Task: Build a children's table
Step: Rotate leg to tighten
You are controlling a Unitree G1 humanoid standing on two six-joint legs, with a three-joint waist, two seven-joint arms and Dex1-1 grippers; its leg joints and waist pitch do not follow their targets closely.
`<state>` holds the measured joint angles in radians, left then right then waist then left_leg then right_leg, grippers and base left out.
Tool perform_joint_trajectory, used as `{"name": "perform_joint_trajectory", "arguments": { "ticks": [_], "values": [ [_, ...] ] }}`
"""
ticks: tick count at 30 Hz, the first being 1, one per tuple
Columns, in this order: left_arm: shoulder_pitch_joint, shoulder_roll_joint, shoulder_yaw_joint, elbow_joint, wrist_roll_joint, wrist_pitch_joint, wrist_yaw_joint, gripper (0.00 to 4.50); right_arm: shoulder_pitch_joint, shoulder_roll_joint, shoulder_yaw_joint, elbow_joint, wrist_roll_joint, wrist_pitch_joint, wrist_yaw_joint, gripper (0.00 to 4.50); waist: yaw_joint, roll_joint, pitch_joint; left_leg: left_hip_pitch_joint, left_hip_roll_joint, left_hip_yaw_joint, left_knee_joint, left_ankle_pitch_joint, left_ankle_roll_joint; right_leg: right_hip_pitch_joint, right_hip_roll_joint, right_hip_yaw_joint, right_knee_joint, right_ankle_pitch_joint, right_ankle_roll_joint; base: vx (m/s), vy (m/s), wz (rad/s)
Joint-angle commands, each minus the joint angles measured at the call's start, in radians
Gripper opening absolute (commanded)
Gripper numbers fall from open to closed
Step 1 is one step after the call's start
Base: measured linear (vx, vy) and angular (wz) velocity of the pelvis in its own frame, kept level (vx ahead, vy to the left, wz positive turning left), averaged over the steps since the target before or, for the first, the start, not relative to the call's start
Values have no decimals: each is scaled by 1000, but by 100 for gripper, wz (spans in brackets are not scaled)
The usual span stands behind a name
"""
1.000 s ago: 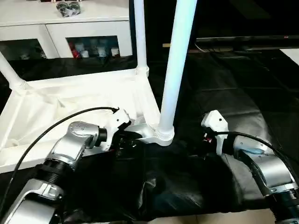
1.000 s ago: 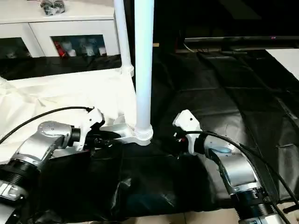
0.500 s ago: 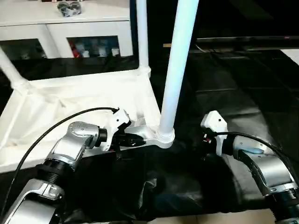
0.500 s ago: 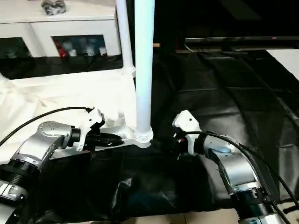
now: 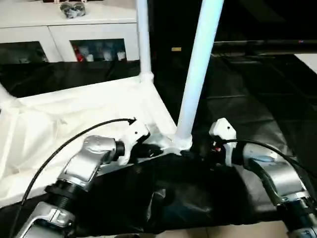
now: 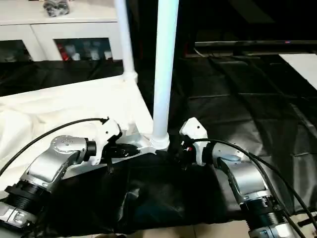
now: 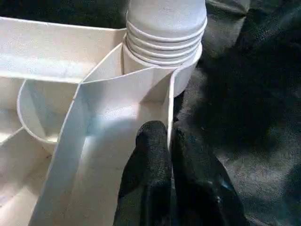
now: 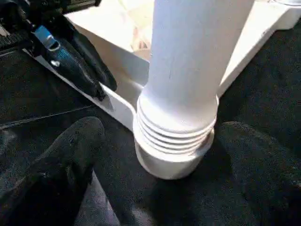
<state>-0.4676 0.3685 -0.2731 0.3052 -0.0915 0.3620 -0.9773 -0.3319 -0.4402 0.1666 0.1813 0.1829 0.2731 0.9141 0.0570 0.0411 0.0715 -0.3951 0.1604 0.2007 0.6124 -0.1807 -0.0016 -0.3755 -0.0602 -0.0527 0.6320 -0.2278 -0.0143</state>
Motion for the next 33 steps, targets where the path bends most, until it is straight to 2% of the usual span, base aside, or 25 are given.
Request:
{"name": "perform_joint_trajectory", "arguments": {
  "ticks": [1, 3, 5, 8, 10, 11, 18, 23, 24, 25, 29, 30, 33],
  "values": [
    [0, 25, 26, 2, 6, -10, 1, 65, -23, 0, 2, 4, -6, -4, 3, 450, 6, -17, -80, 23, 75, -40, -62, -96, 81, 39, -100, 53, -70, -28, -260, 0, 0, 0],
    [-1, 39, 25, -1, 1, -2, -22, 65, -25, -2, 3, 9, -6, -5, 8, 450, 5, -17, -80, 23, 76, -41, -64, -97, 81, 38, -98, 51, -70, -41, -258, 0, 0, 0],
    [0, 46, 22, -5, 0, 0, -33, 65, -26, -2, 4, 11, -5, -4, 11, 450, 5, -13, -78, 27, 78, -40, -65, -116, 71, 34, -97, 52, -73, -67, -256, 0, 0, 0],
    [2, 50, 21, -10, 1, 4, -36, 65, -27, -3, 5, 12, -5, -4, 13, 450, 7, -12, -79, 28, 79, -41, -67, -123, 61, 34, -97, 52, -72, -63, -257, 0, 0, 0],
    [5, 51, 24, -14, -7, 21, -34, 93, -31, -1, 5, 18, -7, -9, 14, 450, 7, -11, -79, 28, 78, -41, -67, -132, 54, 34, -97, 52, -72, -61, -260, 0, 0, 0],
    [5, 51, 24, -14, -7, 21, -34, 93, -31, -1, 5, 18, -7, -9, 14, 450, 6, -12, -79, 28, 78, -41, -67, -132, 53, 35, -98, 52, -72, -58, -261, 0, 0, 0],
    [13, 60, 9, -14, -12, 17, -50, 103, -31, 2, 6, 26, -7, -15, 15, 450, 9, -12, -82, 27, 78, -42, -66, -116, 60, 36, -98, 52, -68, -31, -264, 0, 0, 0],
    [17, 57, 3, -11, -15, 24, -63, 103, -35, 5, 7, 36, -9, -19, 15, 450, 10, -12, -81, 27, 77, -41, -66, -123, 57, 36, -99, 52, -70, -43, -265, 0, 0, 0],
    [17, 57, 2, -10, -15, 27, -63, 76, -35, 5, 7, 37, -10, -19, 14, 450, 9, -13, -81, 27, 78, -41, -66, -121, 58, 36, -98, 52, -69, -39, -266, 0, 0, 0],
    [17, 59, -1, -9, -12, 26, -66, 69, -35, 5, 8, 36, -9, -18, 15, 450, 10, -7, -78, 27, 78, -42, -66, -124, 57, 34, -99, 52, -70, -41, -266, 0, 0, 0],
    [18, 62, -5, -9, -10, 24, -68, 66, -34, 5, 8, 34, -9, -18, 15, 450, 9, -10, -80, 28, 78, -42, -67, -128, 56, 36, -99, 52, -69, -29, -269, 0, 0, 0],
    [18, 62, -5, -9, -10, 23, -69, 35, -34, 5, 8, 34, -8, -18, 15, 450, 9, -10, -80, 28, 78, -42, -67, -127, 56, 36, -99, 52, -69, -28, -269, 0, 0, 0],
    [15, 65, -5, -2, -7, 21, -74, 25, -38, 7, 7, 39, -5, -15, 18, 450, 9, -10, -81, 27, 77, -42, -66, -128, 56, 37, -99, 52, -70, -34, -268, 0, 0, 0]
  ]
}}
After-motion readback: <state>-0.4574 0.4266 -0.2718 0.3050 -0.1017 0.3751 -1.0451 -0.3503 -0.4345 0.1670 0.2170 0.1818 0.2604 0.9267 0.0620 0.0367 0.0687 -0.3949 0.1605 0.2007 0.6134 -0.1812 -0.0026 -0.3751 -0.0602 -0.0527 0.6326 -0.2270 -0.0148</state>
